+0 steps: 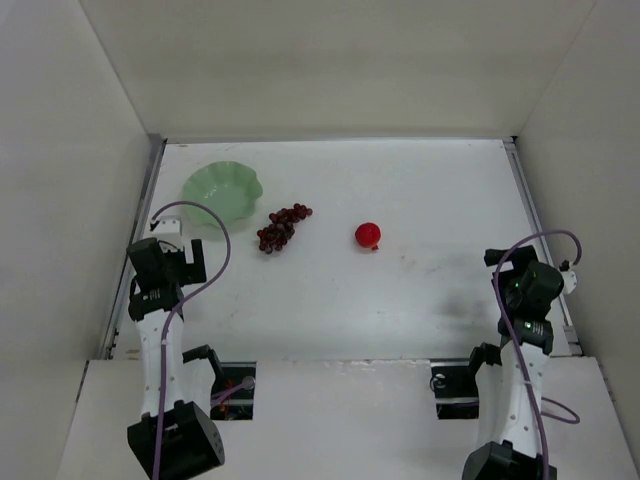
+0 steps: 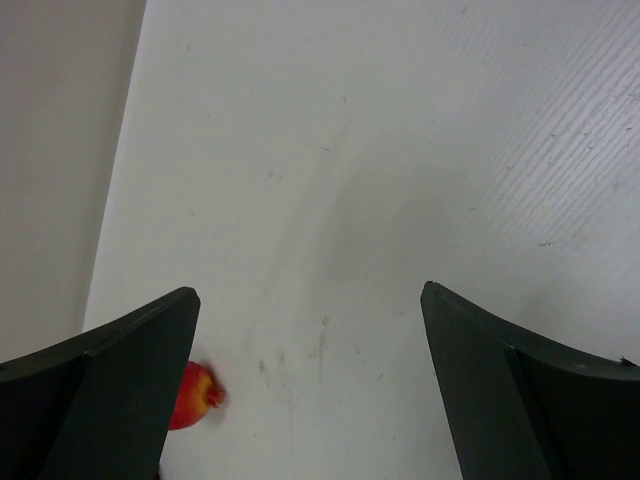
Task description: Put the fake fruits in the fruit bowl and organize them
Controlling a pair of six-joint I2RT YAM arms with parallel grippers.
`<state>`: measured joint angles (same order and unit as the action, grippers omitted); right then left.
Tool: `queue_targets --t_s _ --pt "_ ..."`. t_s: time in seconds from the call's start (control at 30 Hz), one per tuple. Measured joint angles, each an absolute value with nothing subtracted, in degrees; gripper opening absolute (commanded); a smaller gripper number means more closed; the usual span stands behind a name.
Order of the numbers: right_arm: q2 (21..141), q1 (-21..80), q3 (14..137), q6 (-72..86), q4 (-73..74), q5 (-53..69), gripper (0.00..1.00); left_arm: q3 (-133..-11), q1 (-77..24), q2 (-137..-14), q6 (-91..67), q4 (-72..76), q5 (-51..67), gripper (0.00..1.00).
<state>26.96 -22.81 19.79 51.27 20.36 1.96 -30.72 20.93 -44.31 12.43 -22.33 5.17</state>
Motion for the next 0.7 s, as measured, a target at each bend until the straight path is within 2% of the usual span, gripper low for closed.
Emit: queue_targets --t_s 0.2,0.33,0.57,0.7 --pt "27.92 -22.72 19.77 51.42 18.94 1.96 1.0 -31.11 20.4 -45.25 14.26 -21.17 2.79 0.99" --pt "28.08 -22.41 19.77 51.44 18.44 1.96 1.0 -37.82 17.26 -50.68 16.25 -22.26 1.48 1.0" --pt "28.99 -20.93 18.68 51.96 14.48 1.91 1.0 -62.15 -11.64 -69.93 25.52 -25.69 1.96 1.0" --pt "28.53 -18.2 17.74 52.36 13.37 1.28 1.0 -66.13 -18.44 -81.17 27.75 -29.26 4.01 1.0"
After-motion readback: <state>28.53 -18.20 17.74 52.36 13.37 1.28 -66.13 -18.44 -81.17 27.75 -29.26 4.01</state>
